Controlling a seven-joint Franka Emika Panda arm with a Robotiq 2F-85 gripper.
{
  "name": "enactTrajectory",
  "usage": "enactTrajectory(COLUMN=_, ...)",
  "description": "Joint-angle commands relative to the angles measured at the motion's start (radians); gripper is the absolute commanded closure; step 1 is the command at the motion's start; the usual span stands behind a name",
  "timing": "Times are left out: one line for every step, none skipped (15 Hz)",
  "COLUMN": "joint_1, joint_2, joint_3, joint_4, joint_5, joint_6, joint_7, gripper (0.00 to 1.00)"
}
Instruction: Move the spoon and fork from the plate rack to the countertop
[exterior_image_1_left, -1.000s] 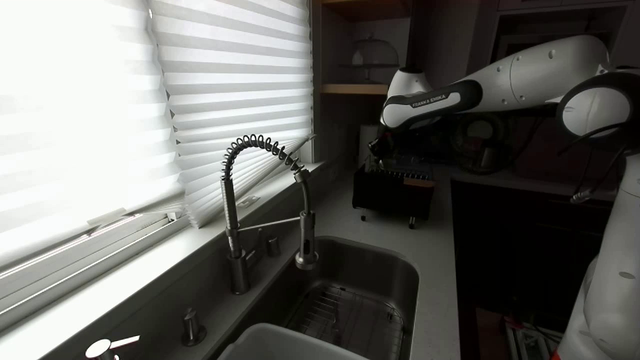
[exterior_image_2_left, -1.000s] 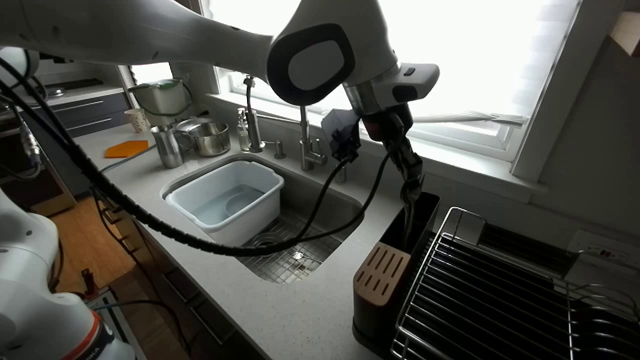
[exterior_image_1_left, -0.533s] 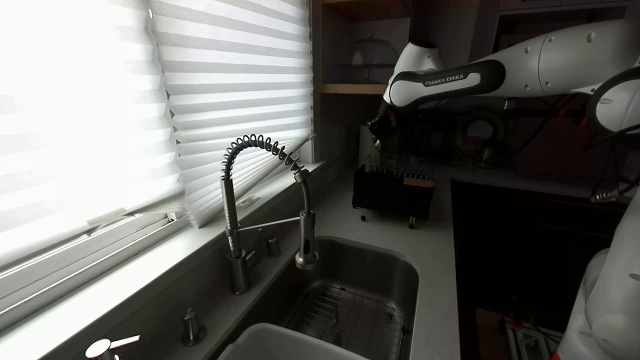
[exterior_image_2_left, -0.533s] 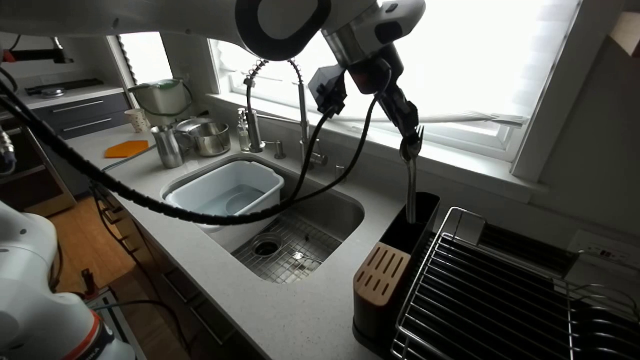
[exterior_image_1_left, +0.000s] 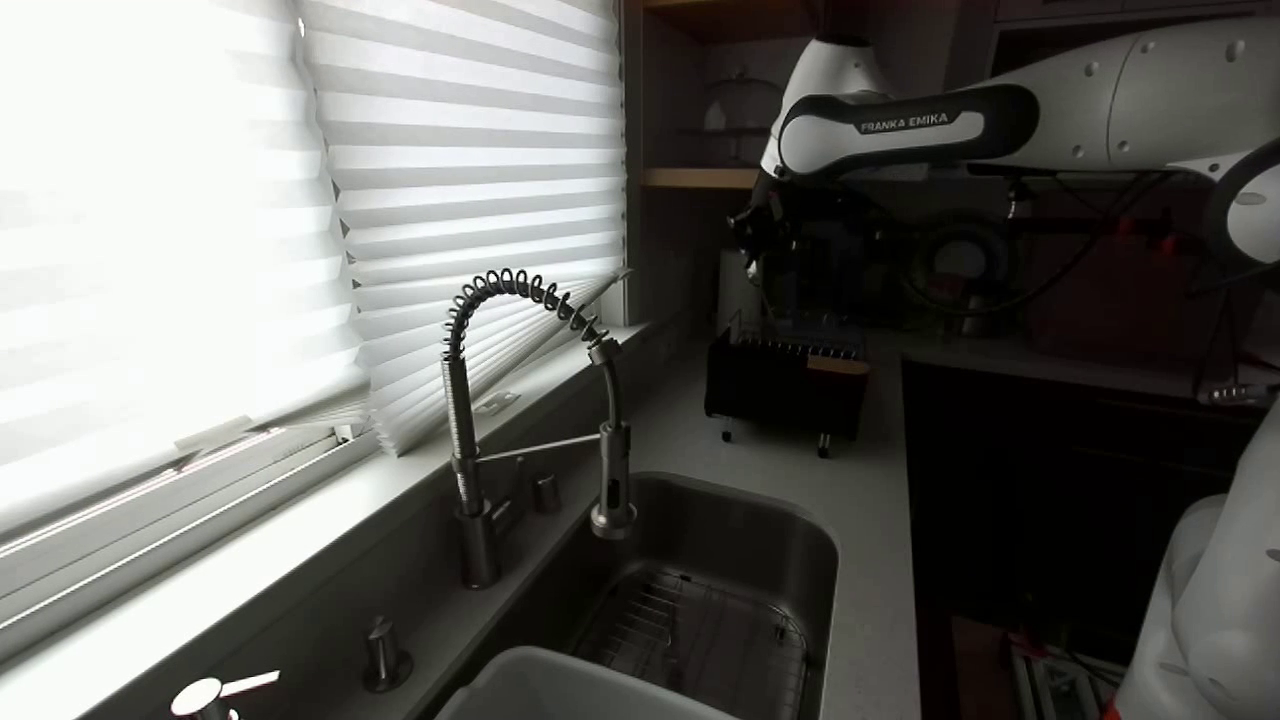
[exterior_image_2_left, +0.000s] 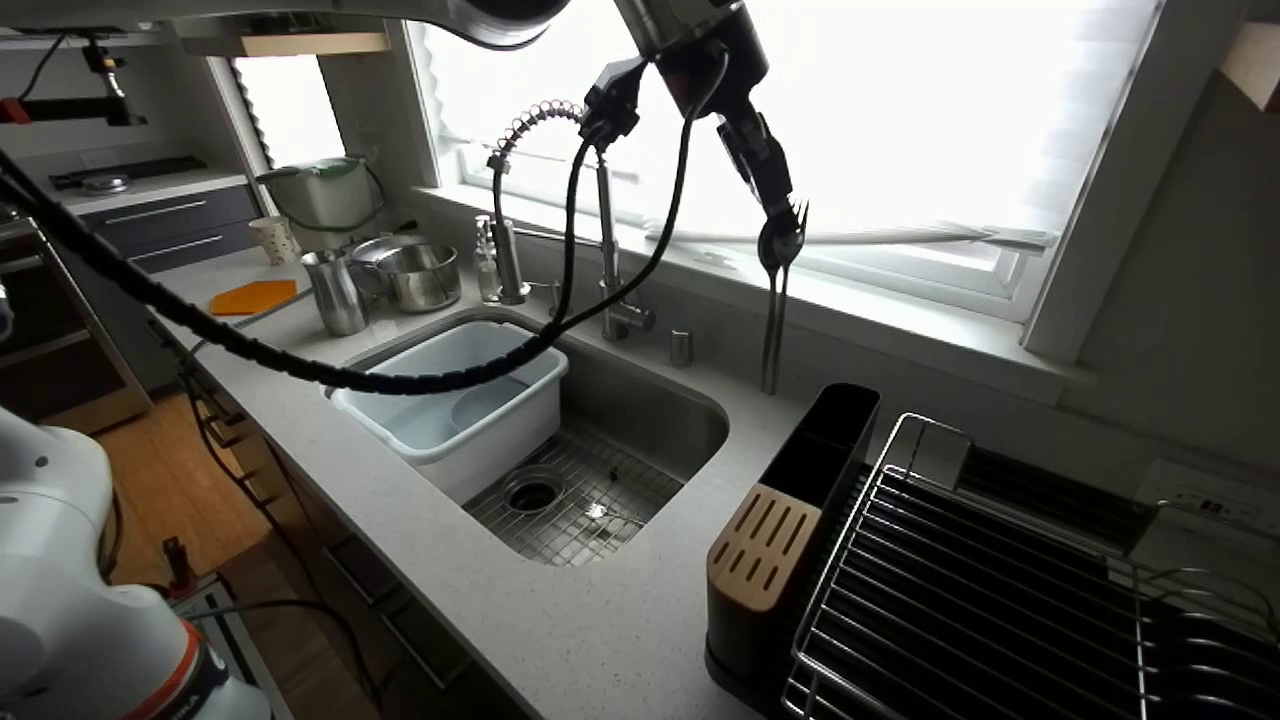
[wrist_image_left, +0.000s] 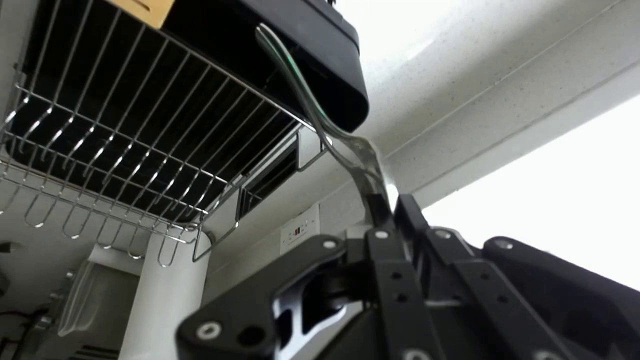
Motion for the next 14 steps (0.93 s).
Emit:
enactTrajectory(joint_1=0.010, joint_2=0.015, joint_3=0.012, joint_4=0.018, joint_5=-0.057, joint_6=-0.140, joint_7=0.088, gripper=0.98)
enactTrajectory(joint_1=0.012, joint_2=0.020, joint_3=0.015, joint_4=0.013, joint_5=-0.066, joint_6=-0.175, joint_7=0.108, gripper=0.98)
enactTrajectory(joint_1=0.015, joint_2=0.026, joint_3=0.018, joint_4=0.014, joint_5=-0.074, joint_6=-0.213, joint_7=0.127, gripper=0.98)
enactTrajectory(joint_1=0.017, joint_2=0.035, joint_3=0.019, joint_4=0.009, joint_5=-0.076, joint_6=-0.236, joint_7=0.145, gripper=0.98)
enactTrajectory(joint_1=0.020, joint_2=0.043, joint_3=0.019, joint_4=0.009, joint_5=-0.067, joint_6=-0.271, joint_7=0.153, gripper=0.98)
enactTrajectory(joint_1=0.022, joint_2=0.052, joint_3=0.019, joint_4=0.001, joint_5=-0.068, joint_6=-0.282, joint_7=0.169, gripper=0.98)
enactTrajectory(joint_1=0.024, joint_2=0.062, joint_3=0.019, joint_4=-0.012, joint_5=-0.073, joint_6=-0.285, joint_7=0.195, gripper=0.98)
enactTrajectory(joint_1=0.027, joint_2=0.074, joint_3=0.017, joint_4=-0.019, joint_5=-0.069, joint_6=-0.307, joint_7=0.204, gripper=0.98)
enactTrajectory(joint_1=0.028, joint_2=0.083, joint_3=0.016, joint_4=-0.036, joint_5=-0.076, joint_6=-0.298, joint_7=0.224, gripper=0.98)
enactTrajectory(joint_1=0.030, joint_2=0.098, joint_3=0.014, joint_4=-0.045, joint_5=-0.076, joint_6=-0.296, joint_7=0.230, gripper=0.98)
enactTrajectory(joint_1=0.031, joint_2=0.109, joint_3=0.014, joint_4=-0.057, joint_5=-0.087, joint_6=-0.290, joint_7=0.236, gripper=0.98)
enactTrajectory(joint_1=0.033, joint_2=0.127, joint_3=0.012, joint_4=-0.072, joint_5=-0.100, joint_6=-0.272, joint_7=0.252, gripper=0.98)
enactTrajectory(joint_1=0.036, joint_2=0.138, joint_3=0.011, joint_4=-0.090, joint_5=-0.128, joint_6=-0.239, joint_7=0.277, gripper=0.98)
enactTrajectory(joint_1=0.037, joint_2=0.155, joint_3=0.009, joint_4=-0.102, joint_5=-0.137, joint_6=-0.219, joint_7=0.286, gripper=0.98)
